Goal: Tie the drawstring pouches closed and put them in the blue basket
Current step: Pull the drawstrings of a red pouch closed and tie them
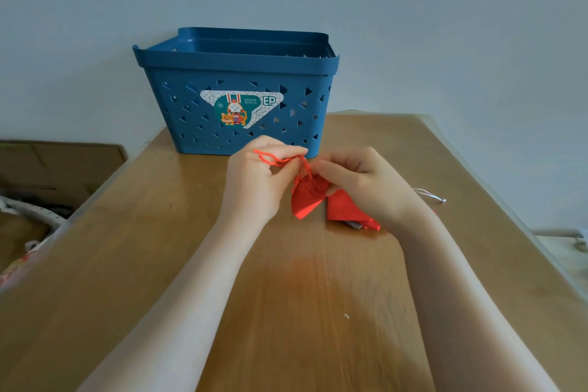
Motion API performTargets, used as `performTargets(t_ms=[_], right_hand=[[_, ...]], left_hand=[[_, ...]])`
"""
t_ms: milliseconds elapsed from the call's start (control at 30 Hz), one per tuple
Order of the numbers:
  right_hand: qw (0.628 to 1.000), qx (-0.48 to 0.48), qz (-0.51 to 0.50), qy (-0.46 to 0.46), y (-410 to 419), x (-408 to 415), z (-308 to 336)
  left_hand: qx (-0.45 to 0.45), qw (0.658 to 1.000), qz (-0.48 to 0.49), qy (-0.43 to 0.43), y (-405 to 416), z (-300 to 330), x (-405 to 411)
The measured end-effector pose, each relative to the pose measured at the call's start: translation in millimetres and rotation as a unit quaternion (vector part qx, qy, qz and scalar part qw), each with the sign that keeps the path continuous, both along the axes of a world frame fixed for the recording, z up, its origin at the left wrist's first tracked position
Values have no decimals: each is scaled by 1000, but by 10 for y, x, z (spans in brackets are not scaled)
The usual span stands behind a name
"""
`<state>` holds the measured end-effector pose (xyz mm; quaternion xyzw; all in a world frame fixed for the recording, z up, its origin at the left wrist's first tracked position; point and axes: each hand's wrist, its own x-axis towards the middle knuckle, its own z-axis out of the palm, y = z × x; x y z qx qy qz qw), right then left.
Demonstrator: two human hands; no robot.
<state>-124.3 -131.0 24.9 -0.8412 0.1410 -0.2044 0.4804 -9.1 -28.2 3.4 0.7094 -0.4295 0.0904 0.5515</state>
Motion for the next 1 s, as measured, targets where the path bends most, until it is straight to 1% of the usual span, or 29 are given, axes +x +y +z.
performTargets(t_ms=[67, 133, 200, 300, 367, 433, 500, 633, 700, 800, 867, 900, 933, 1000], right_hand=[[999, 46, -3, -6, 12, 31, -24], [998, 66, 1, -17, 6, 51, -48], [997, 64, 18, -24, 4, 24, -44], [995, 82, 48, -39, 27, -27, -31], [996, 77, 31, -44, 38, -19, -25], [997, 51, 10, -51, 22, 5, -37], [998, 32, -7, -53, -15, 8, -36], [994, 72, -31, -70, -113, 0, -30], [992, 87, -52, -82, -140, 14, -53], [983, 102, -110, -104, -182, 3, -46], [972, 144, -133, -128, -241, -27, -40], [965, 183, -122, -144, -263, -44, -41], [954, 232, -97, -161, -266, -55, -43], [918, 339, -30, -204, -239, -43, -53]], left_hand=[[-36, 999, -11, -24, -1, -3, -7], [-55, 997, -35, -47, 7, -2, 0], [-54, 994, -53, -82, 9, -11, 12], [-55, 991, -88, -81, 8, -7, 10], [-53, 989, -105, -91, 8, -1, 11], [-51, 988, -121, -83, 17, -1, 33], [-26, 989, -129, -69, 42, 9, 55], [64, 987, -121, -86, 84, 30, 107], [78, 988, -107, -83, 92, 27, 101], [94, 993, -62, -38, 126, 37, 110], [106, 993, -44, -5, 155, 52, 139], [112, 993, -42, 6, 161, 57, 153], [117, 992, -44, 16, 159, 56, 162], [126, 989, -61, 42, 132, 31, 155]])
